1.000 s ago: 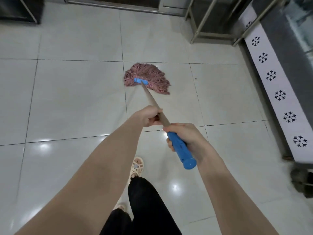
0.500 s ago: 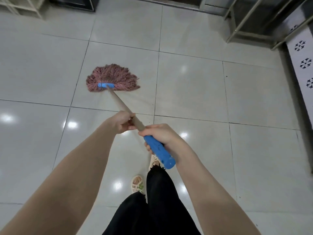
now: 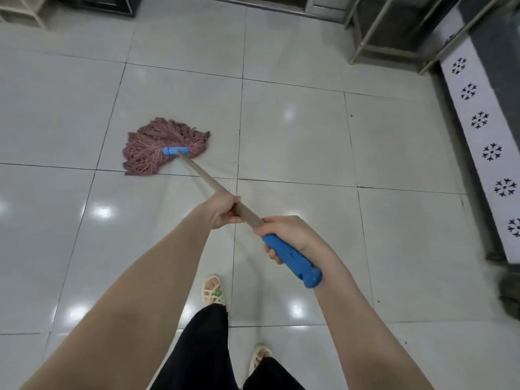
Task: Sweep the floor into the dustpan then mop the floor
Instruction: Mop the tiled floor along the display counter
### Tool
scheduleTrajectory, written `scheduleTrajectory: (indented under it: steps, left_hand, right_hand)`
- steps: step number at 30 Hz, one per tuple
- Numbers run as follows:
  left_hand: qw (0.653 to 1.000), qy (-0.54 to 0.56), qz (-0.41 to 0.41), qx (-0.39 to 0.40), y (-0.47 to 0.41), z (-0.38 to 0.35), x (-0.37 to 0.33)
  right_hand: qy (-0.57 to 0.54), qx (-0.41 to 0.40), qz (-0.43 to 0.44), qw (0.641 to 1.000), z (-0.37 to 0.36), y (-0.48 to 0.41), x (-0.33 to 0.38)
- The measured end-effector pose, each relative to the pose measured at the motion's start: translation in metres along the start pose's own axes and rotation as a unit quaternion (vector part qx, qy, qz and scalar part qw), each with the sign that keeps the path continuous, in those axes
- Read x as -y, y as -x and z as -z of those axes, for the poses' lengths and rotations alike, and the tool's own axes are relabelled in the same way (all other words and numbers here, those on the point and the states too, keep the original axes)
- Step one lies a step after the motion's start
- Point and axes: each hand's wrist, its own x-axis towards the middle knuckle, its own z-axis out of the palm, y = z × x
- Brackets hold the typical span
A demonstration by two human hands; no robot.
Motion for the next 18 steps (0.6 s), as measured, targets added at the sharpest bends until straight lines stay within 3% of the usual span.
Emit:
scheduleTrajectory:
  steps: [13, 18]
  left_hand:
    - [0.983, -0.127, 0.019, 0.132, 0.066, -0.258, 0.187]
    - [0.970, -0.160, 0.039, 0.179, 0.105, -0.325, 0.235]
  right_hand:
    - [-0.112, -0.135, -0.010, 0.984, 0.166, 0.150, -0.220]
    - [-0.147, -0.179, -0.014, 0.973, 0.199, 0.200, -0.274]
